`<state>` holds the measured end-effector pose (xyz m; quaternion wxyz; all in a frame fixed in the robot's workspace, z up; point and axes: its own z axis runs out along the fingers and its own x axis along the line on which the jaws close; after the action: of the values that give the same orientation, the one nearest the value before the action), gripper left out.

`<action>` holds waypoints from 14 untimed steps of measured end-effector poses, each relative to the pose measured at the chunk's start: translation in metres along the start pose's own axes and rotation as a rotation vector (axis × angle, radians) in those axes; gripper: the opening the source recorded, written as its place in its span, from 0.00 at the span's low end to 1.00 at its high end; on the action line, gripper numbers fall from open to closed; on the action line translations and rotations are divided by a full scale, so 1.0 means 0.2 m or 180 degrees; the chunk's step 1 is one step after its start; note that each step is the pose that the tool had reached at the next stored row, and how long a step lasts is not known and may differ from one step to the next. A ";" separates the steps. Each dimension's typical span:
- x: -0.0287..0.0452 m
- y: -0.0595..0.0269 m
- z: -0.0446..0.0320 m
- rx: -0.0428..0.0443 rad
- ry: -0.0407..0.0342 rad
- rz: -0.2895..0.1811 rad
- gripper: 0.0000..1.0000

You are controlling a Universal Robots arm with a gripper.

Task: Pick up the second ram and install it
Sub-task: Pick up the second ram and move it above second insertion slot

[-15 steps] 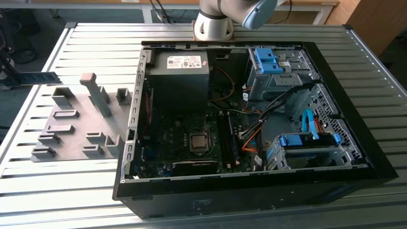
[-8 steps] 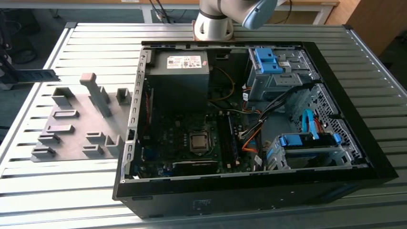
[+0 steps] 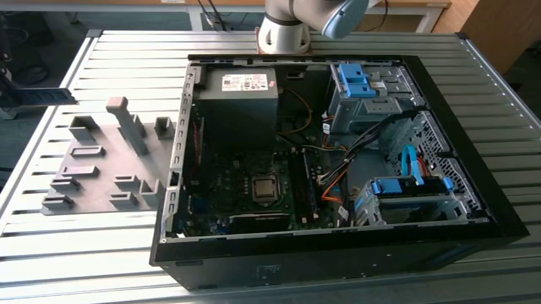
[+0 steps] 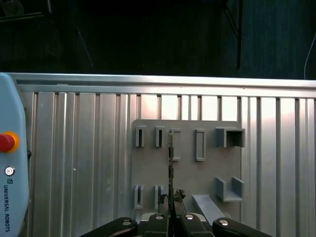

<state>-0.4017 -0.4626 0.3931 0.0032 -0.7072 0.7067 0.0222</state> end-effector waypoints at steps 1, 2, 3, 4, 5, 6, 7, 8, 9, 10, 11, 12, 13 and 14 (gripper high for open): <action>0.000 0.000 -0.003 0.0000 0.0000 0.0000 0.14; 0.000 0.000 -0.005 0.0000 0.0000 0.0000 0.14; 0.000 0.000 -0.005 0.0000 0.0000 0.0000 0.14; 0.000 0.000 -0.006 0.0000 0.0000 0.0000 0.14; 0.000 0.000 -0.006 0.0000 0.0000 0.0000 0.14; 0.000 0.000 -0.006 0.0000 0.0000 0.0000 0.14; 0.000 0.000 -0.006 0.0000 0.0000 0.0000 0.14; 0.000 -0.001 -0.007 0.0000 0.0000 0.0000 0.14; 0.000 -0.004 -0.007 -0.0001 0.0001 0.0000 0.14; 0.000 -0.006 -0.007 -0.0001 0.0001 0.0000 0.14; 0.000 -0.008 -0.006 0.0000 0.0000 0.0000 0.14; 0.000 -0.009 -0.007 0.0000 0.0000 0.0000 0.14; 0.000 -0.011 -0.006 0.0000 0.0000 0.0000 0.14; 0.000 -0.012 -0.007 0.0000 0.0000 0.0000 0.14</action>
<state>-0.3992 -0.4626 0.3944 0.0032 -0.7072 0.7067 0.0222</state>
